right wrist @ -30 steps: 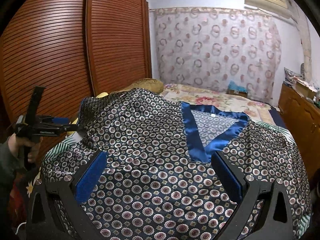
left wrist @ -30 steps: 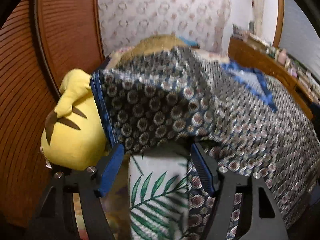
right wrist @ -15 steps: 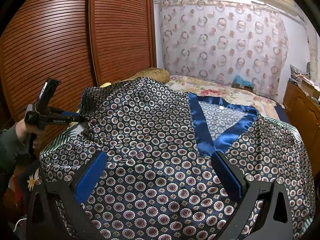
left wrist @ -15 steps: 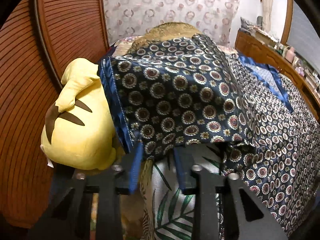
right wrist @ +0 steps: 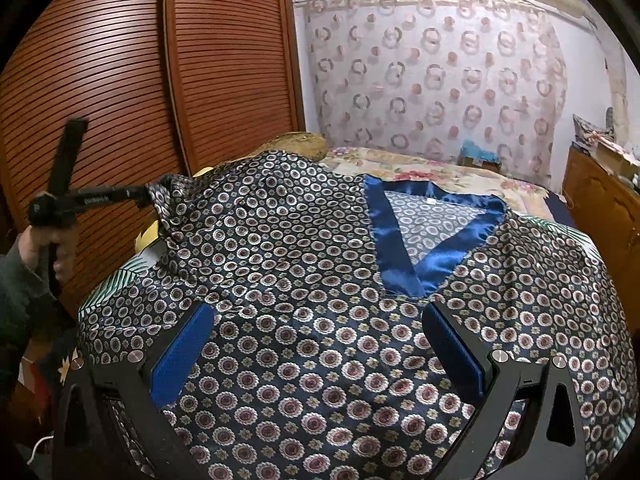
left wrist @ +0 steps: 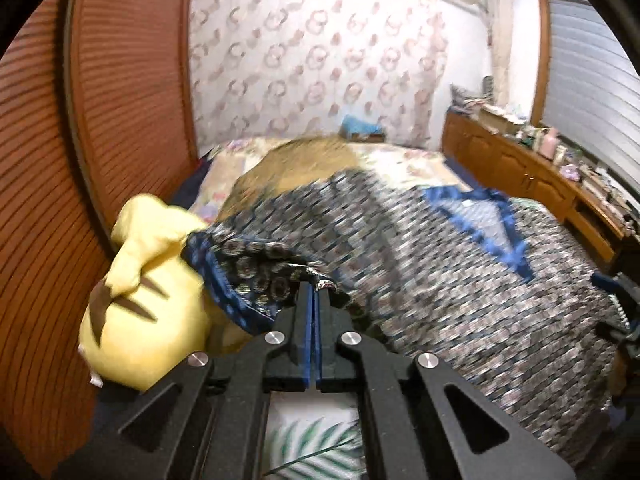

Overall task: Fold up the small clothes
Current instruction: 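Lift the side edge with the left tool while the right tool grasps the same edge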

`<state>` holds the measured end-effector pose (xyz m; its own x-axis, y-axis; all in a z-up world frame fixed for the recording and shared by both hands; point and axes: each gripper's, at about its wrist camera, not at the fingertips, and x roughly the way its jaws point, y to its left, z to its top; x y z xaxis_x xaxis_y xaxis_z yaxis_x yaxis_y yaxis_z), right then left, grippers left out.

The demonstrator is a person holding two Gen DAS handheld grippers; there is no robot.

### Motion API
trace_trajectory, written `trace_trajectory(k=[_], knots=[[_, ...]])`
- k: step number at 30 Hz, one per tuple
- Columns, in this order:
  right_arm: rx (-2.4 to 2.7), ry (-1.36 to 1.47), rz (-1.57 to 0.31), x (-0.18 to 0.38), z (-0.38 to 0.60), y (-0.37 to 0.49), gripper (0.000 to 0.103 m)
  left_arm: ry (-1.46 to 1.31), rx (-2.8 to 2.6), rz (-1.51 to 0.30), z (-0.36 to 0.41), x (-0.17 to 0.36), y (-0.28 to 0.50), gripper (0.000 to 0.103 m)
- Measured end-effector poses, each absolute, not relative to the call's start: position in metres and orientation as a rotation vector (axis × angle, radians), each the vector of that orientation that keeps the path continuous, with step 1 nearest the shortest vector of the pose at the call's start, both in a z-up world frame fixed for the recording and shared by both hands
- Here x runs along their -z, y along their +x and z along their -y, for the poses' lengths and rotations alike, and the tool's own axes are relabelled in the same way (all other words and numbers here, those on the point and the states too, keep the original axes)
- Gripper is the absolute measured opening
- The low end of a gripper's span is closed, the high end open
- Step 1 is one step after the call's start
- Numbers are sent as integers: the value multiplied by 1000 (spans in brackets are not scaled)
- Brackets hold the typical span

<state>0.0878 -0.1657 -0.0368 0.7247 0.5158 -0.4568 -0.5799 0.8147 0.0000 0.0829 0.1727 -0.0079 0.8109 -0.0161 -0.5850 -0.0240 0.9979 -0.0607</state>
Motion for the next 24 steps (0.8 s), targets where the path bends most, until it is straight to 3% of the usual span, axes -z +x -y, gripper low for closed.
trace_trajectory(k=[18, 21, 24], knots=[[-582, -128, -458, 38, 181, 76, 103, -27, 179, -640, -81, 16, 67, 1], [-584, -130, -459, 34, 181, 79, 103, -48, 173, -617, -86, 11, 58, 14], [-588, -142, -457, 31, 181, 83, 103, -68, 161, -575, -94, 3, 44, 38]])
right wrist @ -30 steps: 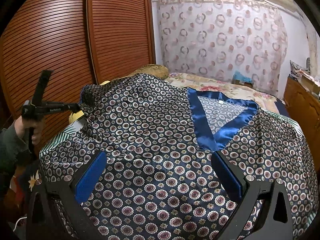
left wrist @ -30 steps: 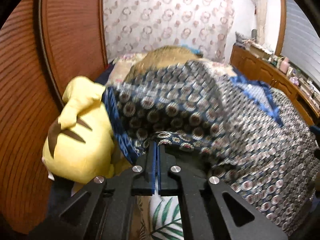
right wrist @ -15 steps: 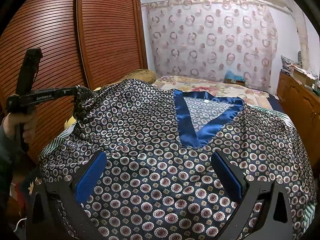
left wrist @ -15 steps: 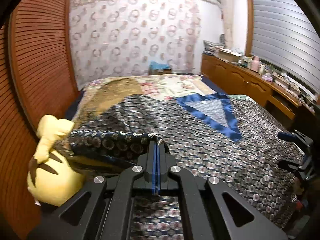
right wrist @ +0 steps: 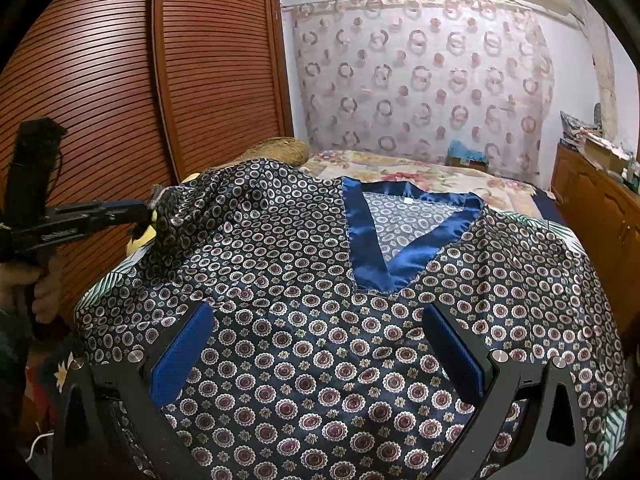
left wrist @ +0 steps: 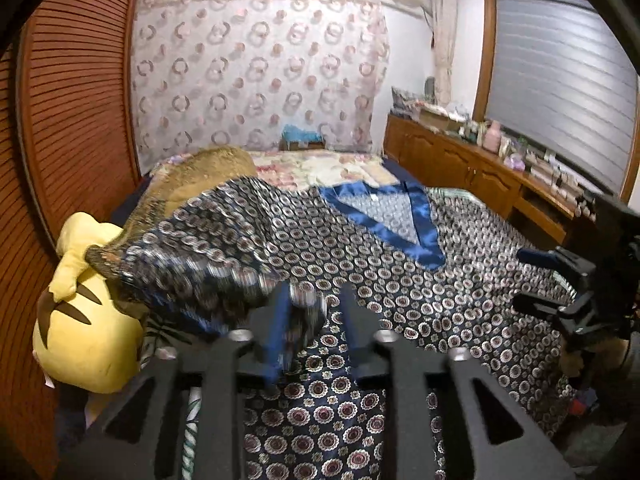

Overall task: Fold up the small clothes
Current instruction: 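Lift the side edge with the left tool while the right tool grasps the same edge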

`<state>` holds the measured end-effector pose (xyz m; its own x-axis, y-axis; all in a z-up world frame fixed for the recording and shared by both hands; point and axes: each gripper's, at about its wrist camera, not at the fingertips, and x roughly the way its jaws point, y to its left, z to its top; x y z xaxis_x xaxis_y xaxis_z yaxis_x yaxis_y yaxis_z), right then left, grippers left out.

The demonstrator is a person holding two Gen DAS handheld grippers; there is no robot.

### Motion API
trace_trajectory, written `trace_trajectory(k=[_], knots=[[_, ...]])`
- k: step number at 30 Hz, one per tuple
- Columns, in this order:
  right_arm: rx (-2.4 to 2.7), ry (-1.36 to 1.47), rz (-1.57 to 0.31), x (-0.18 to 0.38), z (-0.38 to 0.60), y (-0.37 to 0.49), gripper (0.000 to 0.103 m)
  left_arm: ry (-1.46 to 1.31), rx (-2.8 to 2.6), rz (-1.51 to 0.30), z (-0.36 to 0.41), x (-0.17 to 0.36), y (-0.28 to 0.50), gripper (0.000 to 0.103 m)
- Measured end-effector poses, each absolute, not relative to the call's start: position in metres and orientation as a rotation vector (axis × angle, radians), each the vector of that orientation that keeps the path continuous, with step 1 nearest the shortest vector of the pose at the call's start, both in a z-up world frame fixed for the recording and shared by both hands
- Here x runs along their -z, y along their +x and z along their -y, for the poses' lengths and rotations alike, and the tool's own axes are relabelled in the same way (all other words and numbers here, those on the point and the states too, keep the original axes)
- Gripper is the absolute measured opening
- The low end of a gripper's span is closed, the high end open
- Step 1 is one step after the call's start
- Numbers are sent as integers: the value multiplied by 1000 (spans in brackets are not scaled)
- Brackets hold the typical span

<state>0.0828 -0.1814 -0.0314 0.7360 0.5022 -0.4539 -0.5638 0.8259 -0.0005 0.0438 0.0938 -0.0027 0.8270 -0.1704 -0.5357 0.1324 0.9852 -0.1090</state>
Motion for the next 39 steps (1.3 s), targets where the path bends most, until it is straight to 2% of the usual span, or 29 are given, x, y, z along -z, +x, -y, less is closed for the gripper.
trace_trajectory(k=[5, 12, 20, 30, 33, 35, 36, 37, 38, 39], knots=[[-606, -160, -449, 24, 174, 88, 103, -93, 117, -520, -115, -9, 24, 78], [-707, -205, -425, 9, 140, 96, 102, -119, 19, -479, -149, -12, 0, 81], [-909, -267, -452, -3, 62, 124, 90, -146, -76, -456, -180, -11, -19, 81], [-1019, -436, -550, 23, -52, 160, 87, -161, -121, -458, -200, -4, -30, 81], [-981, -526, -559, 36, -78, 166, 77, -161, -124, -460, -202, -2, -31, 81], [-946, -588, -565, 45, -90, 170, 41, -157, -127, -463, -203, -1, -32, 81], [-934, -615, -564, 48, -94, 172, 32, -153, -128, -465, -202, 0, -32, 81], [-931, -626, -558, 50, -95, 173, 15, -150, -129, -465, -202, -1, -33, 81], [-936, -619, -550, 50, -94, 174, 8, -147, -129, -465, -201, 0, -33, 81], [-936, -611, -537, 50, -96, 176, 7, -145, -129, -466, -200, 0, -33, 81]])
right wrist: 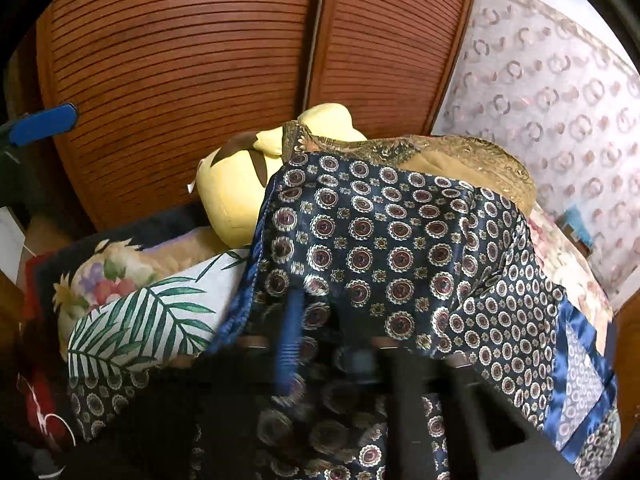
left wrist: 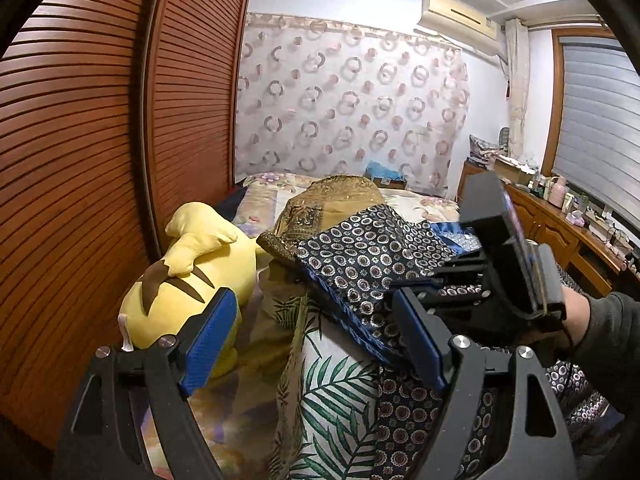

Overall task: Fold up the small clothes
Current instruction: 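Lift the side edge with the left tool while the right tool grasps the same edge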

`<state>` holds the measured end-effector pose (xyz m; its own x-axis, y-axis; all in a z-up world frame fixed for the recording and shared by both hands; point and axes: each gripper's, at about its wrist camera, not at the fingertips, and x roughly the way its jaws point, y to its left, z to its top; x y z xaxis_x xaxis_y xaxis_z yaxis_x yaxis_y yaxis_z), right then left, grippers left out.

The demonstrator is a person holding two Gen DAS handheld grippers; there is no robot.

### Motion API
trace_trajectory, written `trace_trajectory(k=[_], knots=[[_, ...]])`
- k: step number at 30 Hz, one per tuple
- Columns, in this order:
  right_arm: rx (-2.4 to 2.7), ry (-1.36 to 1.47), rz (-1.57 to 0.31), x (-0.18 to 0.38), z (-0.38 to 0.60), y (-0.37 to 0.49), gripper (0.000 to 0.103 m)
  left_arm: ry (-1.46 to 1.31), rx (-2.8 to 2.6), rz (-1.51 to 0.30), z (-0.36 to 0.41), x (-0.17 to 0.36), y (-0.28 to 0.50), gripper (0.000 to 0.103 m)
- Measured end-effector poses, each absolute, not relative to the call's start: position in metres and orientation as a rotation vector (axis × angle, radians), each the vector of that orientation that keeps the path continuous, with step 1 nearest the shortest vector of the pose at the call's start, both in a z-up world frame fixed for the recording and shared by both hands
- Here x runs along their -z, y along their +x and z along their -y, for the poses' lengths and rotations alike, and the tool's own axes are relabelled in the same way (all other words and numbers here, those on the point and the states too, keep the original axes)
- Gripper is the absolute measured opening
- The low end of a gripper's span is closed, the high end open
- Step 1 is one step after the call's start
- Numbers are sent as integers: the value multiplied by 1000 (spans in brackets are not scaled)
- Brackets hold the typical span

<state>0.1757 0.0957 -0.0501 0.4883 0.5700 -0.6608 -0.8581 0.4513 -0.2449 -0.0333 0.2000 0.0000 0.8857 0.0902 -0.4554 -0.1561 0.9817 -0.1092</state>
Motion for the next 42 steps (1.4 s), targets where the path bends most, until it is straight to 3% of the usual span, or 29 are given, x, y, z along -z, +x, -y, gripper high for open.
trace_trajectory(k=[9, 10, 14, 18, 26, 30, 34, 42], knots=[[-919, -448, -503, 32, -66, 200, 1, -148, -117, -483, -196, 7, -26, 81], [-931, -438, -511, 33, -68, 201, 4, -149, -116, -481, -196, 7, -26, 81], [-1023, -428, -555, 42, -83, 190, 37, -156, -123, -479, -199, 6, -29, 81], [-1105, -450, -589, 61, -101, 182, 61, -163, -148, -478, -208, 9, -37, 81], [-1089, -571, -685, 109, -138, 196, 63, -196, -197, -484, -229, 16, -47, 81], [-1075, -604, -660, 115, -153, 198, 56, -194, -191, -480, -230, 15, -47, 81], [-1070, -615, -650, 118, -159, 203, 6, -188, -177, -483, -226, 15, -45, 81], [-1002, -411, -528, 81, -119, 206, 4, -178, -143, -496, -208, 18, -37, 81]])
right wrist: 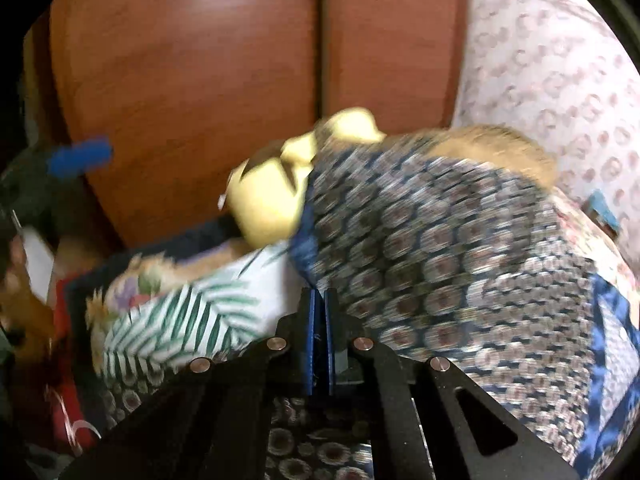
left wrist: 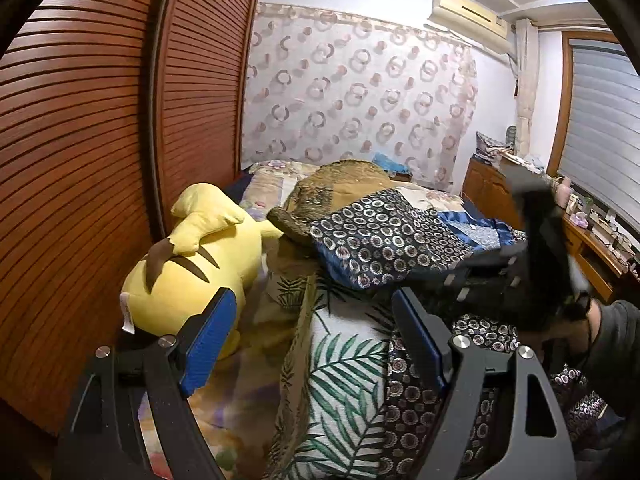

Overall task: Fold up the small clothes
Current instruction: 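Lift the side edge with the left tool while the right tool grasps the same edge, then fold the held side panel over the garment body with both tools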

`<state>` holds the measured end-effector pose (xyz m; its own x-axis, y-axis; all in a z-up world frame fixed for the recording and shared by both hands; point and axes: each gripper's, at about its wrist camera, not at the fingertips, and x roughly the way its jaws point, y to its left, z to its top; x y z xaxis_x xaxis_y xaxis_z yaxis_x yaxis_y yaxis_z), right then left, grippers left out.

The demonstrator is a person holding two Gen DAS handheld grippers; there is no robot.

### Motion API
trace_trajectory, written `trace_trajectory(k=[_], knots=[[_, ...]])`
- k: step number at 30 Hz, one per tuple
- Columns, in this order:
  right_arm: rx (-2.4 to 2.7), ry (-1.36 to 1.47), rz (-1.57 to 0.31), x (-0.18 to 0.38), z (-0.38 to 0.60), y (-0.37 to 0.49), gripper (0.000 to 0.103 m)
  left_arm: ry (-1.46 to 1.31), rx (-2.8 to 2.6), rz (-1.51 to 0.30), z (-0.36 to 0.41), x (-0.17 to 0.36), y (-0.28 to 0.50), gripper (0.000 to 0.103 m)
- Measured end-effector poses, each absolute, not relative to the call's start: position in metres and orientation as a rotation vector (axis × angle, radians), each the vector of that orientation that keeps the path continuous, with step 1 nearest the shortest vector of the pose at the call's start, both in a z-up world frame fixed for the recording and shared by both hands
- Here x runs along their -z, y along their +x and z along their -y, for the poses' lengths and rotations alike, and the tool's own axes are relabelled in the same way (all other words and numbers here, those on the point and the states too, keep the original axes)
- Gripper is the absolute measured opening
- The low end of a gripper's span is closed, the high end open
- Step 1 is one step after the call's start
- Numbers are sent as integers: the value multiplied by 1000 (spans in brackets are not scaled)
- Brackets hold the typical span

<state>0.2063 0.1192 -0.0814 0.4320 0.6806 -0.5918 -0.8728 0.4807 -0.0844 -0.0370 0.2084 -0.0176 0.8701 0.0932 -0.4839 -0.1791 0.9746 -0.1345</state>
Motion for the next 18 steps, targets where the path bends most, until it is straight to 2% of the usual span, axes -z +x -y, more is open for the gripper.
trace_trajectory(k=[6, 14, 18], knots=[[-858, -240, -471, 60, -53, 226, 4, -171, -116, -497, -197, 16, -30, 81], [-762, -214, -561, 93, -5, 239, 4, -146, -74, -505, -180, 16, -11, 81], [-747, -219, -541, 95, 4, 229, 4, -97, -65, -514, -166, 15, 5, 81]])
